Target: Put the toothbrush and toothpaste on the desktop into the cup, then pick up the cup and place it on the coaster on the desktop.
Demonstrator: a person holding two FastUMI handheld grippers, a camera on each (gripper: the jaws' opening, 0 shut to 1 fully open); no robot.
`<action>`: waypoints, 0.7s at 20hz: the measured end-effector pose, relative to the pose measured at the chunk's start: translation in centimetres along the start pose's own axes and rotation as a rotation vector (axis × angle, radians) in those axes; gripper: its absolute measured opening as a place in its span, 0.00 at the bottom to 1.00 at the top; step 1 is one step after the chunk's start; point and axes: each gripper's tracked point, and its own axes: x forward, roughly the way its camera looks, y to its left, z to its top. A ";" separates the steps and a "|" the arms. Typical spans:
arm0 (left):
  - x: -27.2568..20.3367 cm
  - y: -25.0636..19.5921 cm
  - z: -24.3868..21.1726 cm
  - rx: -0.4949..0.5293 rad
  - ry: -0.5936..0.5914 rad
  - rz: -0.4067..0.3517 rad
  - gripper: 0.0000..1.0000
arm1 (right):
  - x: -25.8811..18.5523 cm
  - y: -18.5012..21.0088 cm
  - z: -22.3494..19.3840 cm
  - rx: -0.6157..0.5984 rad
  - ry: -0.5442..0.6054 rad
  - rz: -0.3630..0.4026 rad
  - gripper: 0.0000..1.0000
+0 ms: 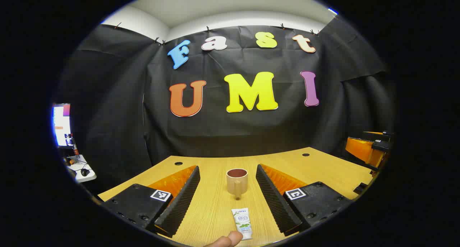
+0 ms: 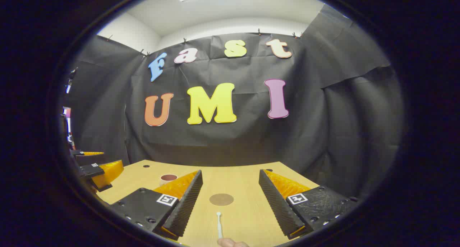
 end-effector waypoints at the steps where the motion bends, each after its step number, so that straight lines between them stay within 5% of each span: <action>1: -0.1 -0.2 -0.3 -0.006 0.005 -0.007 0.99 | 0.0 0.3 0.0 -0.008 0.004 0.007 0.95; 14: 0.6 1.2 -1.7 -0.006 0.030 0.031 0.99 | -0.3 1.7 -0.3 -0.066 0.007 0.024 0.95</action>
